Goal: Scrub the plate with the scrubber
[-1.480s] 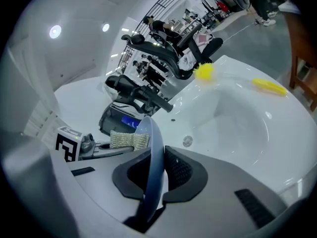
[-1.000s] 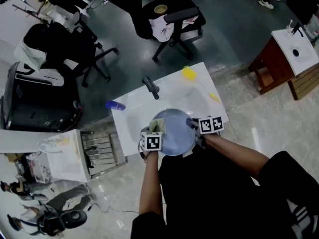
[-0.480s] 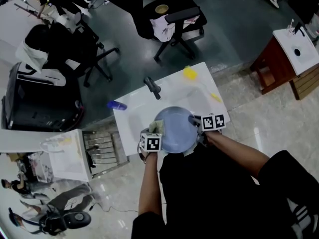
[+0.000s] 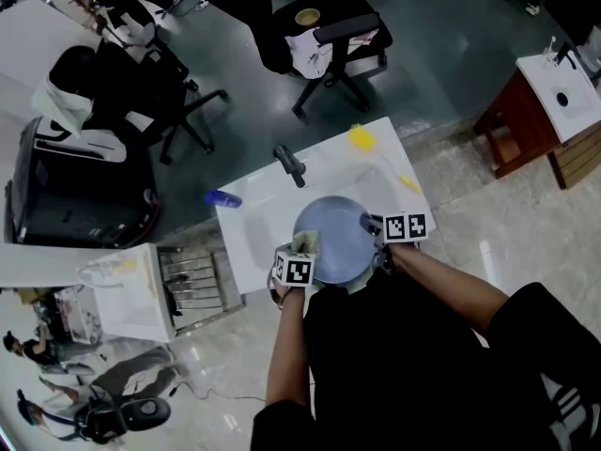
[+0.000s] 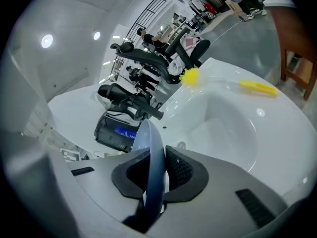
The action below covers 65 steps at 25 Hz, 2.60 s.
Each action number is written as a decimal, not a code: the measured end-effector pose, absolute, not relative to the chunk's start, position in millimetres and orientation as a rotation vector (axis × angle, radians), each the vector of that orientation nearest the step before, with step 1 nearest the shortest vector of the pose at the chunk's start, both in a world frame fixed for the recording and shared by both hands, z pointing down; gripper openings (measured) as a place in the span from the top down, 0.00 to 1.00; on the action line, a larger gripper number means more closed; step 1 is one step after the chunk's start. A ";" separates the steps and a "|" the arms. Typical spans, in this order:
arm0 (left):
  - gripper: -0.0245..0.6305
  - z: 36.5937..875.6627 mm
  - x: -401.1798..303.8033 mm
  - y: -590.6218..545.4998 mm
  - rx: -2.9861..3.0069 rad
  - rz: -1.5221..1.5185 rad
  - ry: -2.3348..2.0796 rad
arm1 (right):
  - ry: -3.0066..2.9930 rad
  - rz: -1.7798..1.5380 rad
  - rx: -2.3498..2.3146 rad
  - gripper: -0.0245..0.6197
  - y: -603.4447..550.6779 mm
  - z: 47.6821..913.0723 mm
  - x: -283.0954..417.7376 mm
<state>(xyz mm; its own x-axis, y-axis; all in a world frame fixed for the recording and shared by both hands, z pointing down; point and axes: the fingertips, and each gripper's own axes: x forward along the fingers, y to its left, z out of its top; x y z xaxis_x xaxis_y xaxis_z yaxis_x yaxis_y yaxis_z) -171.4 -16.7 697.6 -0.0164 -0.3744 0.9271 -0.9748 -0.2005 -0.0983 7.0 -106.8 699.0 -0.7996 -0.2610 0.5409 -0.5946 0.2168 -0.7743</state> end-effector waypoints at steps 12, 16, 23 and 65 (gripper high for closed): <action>0.87 711.3 -139.5 -16.0 1.664 1.137 -1.305 | -2.171 1.616 0.857 0.91 -118.2 705.6 8.2; 0.87 714.2 -131.1 -16.3 1.674 1.121 -1.257 | -2.158 1.630 0.867 0.91 -120.6 709.9 4.6; 0.87 721.7 -121.3 -20.6 1.682 1.088 -1.193 | -2.136 1.641 0.874 0.91 -127.6 717.4 -4.2; 0.86 642.0 -199.7 36.2 1.515 0.040 -1.701 | -1.684 1.755 0.910 0.92 -144.7 831.5 -14.0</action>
<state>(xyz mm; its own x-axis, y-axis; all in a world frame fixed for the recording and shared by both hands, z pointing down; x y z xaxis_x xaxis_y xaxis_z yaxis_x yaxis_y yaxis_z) -199.7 36.2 642.0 0.0793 -0.8057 0.5870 -0.8327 0.2703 0.4834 -14.0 -144.7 831.5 -0.6277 -0.0712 0.7752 -0.7716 -0.0751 -0.6316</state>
